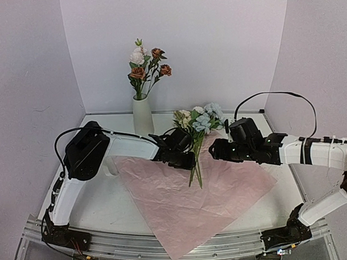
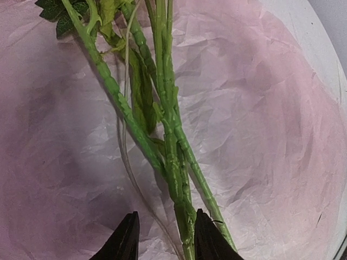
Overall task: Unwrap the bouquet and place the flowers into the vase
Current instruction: Pick up the fake flower from the wrapping paper.
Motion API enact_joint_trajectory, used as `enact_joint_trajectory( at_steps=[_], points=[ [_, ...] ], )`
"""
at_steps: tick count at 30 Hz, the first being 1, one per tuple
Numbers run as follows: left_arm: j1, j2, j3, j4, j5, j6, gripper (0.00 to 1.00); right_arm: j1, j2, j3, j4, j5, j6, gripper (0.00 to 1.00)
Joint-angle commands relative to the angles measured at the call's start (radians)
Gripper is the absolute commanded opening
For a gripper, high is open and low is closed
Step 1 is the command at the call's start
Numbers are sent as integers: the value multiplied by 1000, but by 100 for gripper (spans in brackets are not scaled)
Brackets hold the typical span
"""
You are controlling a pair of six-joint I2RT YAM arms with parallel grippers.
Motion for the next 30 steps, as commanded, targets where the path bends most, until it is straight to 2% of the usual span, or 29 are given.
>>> enact_joint_trajectory(
  at_steps=[1, 8, 10, 13, 15, 21, 23, 30],
  points=[
    [0, 16, 72, -17, 2, 6, 31, -4, -17, -1, -13, 23, -10, 59],
    [0, 39, 110, -38, 4, 12, 16, -9, -8, 12, -14, 17, -20, 59],
    [0, 45, 124, -41, 3, 17, 16, -10, -10, 12, -15, 20, -24, 59],
    [-1, 54, 157, -79, 1, 18, 26, -13, -13, 8, -15, 17, -22, 59],
    [0, 58, 158, -89, -28, 16, 26, -14, -14, 16, -17, 11, -27, 59],
    [0, 52, 175, -101, -12, 33, 3, -19, -33, 15, -20, 16, -34, 59],
    [0, 42, 180, -101, -20, 43, 0, -20, -35, 16, -20, 20, -41, 59],
    [0, -55, 201, -122, -46, 73, 0, -36, -59, 21, -32, 72, -71, 59]
  ],
)
